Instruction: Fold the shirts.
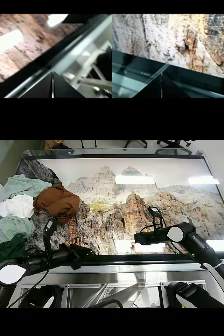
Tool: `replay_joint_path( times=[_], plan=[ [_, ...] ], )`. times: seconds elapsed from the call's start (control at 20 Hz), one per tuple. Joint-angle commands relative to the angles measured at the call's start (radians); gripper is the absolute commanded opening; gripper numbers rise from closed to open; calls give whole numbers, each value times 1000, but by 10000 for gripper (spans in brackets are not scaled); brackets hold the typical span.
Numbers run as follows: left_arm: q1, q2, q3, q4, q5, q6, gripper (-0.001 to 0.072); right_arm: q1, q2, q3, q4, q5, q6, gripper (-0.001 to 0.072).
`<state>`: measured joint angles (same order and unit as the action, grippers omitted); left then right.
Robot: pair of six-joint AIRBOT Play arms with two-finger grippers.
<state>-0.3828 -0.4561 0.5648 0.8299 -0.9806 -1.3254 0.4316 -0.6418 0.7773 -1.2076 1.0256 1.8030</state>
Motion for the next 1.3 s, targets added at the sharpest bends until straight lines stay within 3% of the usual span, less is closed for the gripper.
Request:
replay_joint_path(
  times=[0.0,0.05,0.1,0.15,0.2,0.25,0.4,0.5,0.8,1.15,1.2,1.25],
  plan=[
    [117,-82,3,167,92,-117,16,0,-24,0,3,-37,0,17],
    [192,-122,5,160,91,-123,19,0,-34,0,-2,-49,0,25],
    [274,-168,18,165,90,-122,127,0,-42,0,-10,-59,-1,26],
    [351,-210,37,165,94,-120,538,0,-49,0,-24,-60,-1,102],
    [438,-258,60,163,95,-123,692,0,-54,0,-47,-60,-1,327],
    [517,-305,87,166,94,-122,691,-1,-59,0,-70,-60,0,437],
    [715,-491,172,162,95,-122,691,-25,-74,0,-111,-60,0,439],
    [774,-636,227,163,113,-117,691,-80,-87,0,-111,-61,0,439],
    [784,-1049,496,162,203,-112,691,-256,-119,0,-110,-60,0,438],
    [686,-1316,793,94,171,-111,688,-270,-144,0,-113,-60,0,436],
    [666,-1345,827,95,149,-110,564,-270,-150,0,-113,-60,0,434],
    [654,-1369,861,95,111,-110,212,-270,-153,0,-113,-56,0,432]
  ],
)
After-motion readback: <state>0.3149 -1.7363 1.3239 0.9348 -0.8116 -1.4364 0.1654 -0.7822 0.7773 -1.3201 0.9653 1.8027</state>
